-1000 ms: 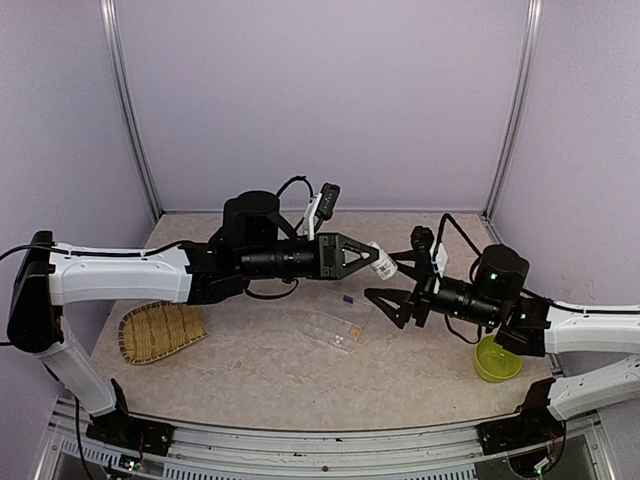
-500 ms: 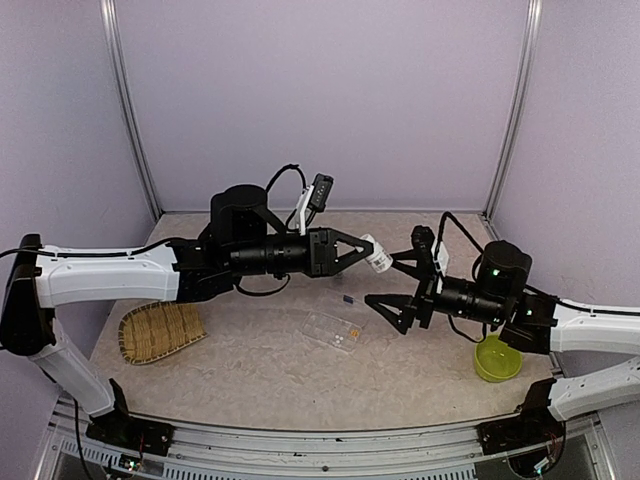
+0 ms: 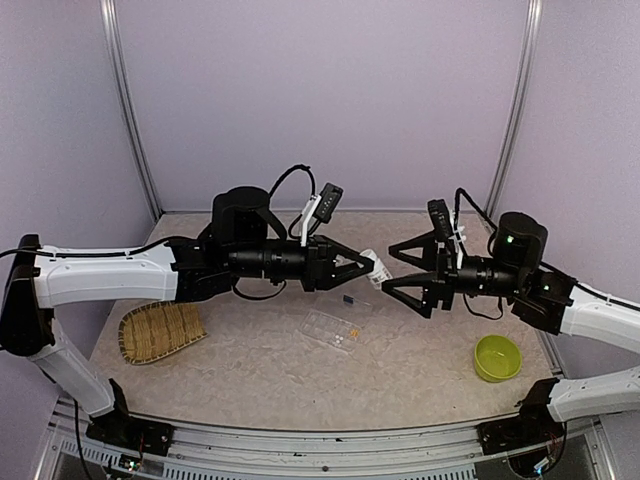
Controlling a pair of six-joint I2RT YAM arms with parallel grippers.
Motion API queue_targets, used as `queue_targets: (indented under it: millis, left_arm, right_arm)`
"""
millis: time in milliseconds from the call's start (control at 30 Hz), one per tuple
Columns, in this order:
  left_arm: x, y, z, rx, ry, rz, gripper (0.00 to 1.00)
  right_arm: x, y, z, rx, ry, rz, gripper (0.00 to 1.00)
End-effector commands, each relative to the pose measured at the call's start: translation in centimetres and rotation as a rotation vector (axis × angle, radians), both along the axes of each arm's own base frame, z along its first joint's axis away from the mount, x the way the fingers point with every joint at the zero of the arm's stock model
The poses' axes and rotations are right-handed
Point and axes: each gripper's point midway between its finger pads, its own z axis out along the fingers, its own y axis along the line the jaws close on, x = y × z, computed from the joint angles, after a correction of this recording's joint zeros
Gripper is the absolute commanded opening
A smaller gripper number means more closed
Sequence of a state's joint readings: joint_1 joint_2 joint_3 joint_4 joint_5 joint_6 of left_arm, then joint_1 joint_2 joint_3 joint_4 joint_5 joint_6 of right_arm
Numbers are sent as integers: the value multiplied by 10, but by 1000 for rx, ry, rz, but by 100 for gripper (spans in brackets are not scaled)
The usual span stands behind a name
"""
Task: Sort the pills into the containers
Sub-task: Screw the lid of the pill bottle onto the pill bottle.
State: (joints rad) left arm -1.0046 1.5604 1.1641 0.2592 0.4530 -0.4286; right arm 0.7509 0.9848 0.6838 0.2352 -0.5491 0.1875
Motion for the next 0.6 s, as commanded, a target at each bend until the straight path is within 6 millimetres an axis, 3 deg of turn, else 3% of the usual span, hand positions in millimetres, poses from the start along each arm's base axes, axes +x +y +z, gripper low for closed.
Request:
queue_targets:
  millis: [0, 100, 333, 567]
  left_arm:
    - [-9, 7, 28, -31, -92, -55, 11]
    - [-14, 8, 30, -36, -109, -80, 11]
    - [-26, 9, 36, -59, -135, -146, 11]
    - [-35, 6, 32, -58, -125, -208, 11]
  right_arm:
    - [-26, 0, 6, 16, 101, 181, 100]
    - [-36, 0, 8, 32, 137, 272, 100]
    - [-39, 3, -1, 35, 258, 388, 96]
    - [-44, 5, 8, 68, 303, 459, 90]
